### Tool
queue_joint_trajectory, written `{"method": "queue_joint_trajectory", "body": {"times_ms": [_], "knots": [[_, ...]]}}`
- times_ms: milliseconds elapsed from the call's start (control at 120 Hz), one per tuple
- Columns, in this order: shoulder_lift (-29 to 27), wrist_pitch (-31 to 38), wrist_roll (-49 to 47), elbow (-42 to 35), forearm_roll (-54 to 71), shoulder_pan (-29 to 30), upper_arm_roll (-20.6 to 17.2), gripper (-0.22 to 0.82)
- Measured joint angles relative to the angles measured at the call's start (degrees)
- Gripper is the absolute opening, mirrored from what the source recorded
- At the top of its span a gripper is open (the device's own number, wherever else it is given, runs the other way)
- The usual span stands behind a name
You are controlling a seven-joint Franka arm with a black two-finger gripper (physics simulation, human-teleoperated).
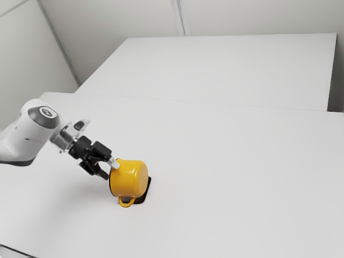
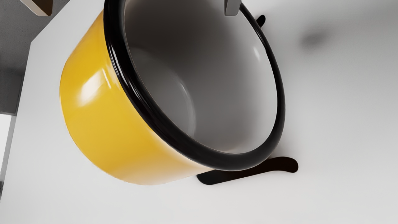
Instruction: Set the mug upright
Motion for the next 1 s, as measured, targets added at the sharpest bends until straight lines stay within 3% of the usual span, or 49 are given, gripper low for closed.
{"method": "queue_joint_trajectory", "body": {"times_ms": [425, 950, 1000], "knots": [[-0.6, 2.5, 7.5, -3.2, -12.3, 0.1, 1.5, 0.6], [-2.6, 4.7, 10.9, -5.2, -15.3, -3.5, 1.4, 0.6], [-2.6, 4.8, 11.0, -5.4, -15.4, -3.6, 1.4, 0.56]]}}
